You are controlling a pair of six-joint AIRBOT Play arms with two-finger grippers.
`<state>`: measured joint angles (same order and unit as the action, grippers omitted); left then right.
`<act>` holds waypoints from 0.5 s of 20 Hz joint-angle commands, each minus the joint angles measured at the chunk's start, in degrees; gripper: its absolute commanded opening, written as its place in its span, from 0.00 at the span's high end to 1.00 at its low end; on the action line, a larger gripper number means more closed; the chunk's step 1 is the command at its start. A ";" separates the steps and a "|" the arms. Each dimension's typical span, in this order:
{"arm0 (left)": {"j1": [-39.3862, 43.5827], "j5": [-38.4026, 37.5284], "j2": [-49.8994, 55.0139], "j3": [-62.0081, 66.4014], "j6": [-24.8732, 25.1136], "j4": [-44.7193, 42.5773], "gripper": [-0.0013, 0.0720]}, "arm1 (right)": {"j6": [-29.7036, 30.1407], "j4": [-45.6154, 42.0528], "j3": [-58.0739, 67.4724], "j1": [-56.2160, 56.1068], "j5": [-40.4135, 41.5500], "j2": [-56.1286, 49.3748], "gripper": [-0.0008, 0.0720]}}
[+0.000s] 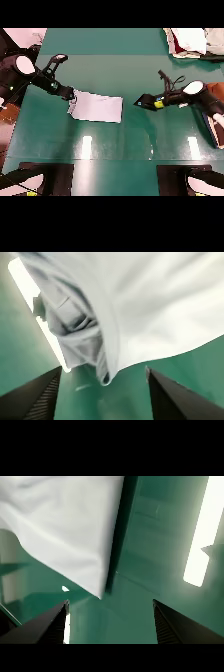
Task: Fold the shirts.
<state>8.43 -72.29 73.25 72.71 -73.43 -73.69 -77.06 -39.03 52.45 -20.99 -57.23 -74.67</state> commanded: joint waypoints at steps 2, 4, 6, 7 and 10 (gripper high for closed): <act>0.00 1.86 -0.76 1.20 1.92 7.04 0.95 | -0.87 6.82 -6.34 -7.50 14.84 -2.95 0.17; 0.00 1.86 -0.76 1.20 3.39 8.98 0.94 | 1.16 11.45 -5.99 -10.08 16.24 -6.45 0.17; 0.00 2.38 -0.76 1.20 3.39 9.70 0.94 | 4.72 15.98 -3.61 -12.07 16.15 -10.60 0.17; 0.00 2.45 -0.76 1.20 3.37 9.68 0.94 | 5.60 17.07 -1.55 -13.20 16.11 -12.72 0.17; 0.00 2.43 -0.76 1.20 3.39 9.88 0.94 | 5.57 17.05 6.45 -16.44 16.15 -19.34 0.17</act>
<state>8.43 -70.22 72.55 73.82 -70.46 -64.86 -72.95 -23.81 53.71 -34.44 -42.37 -88.53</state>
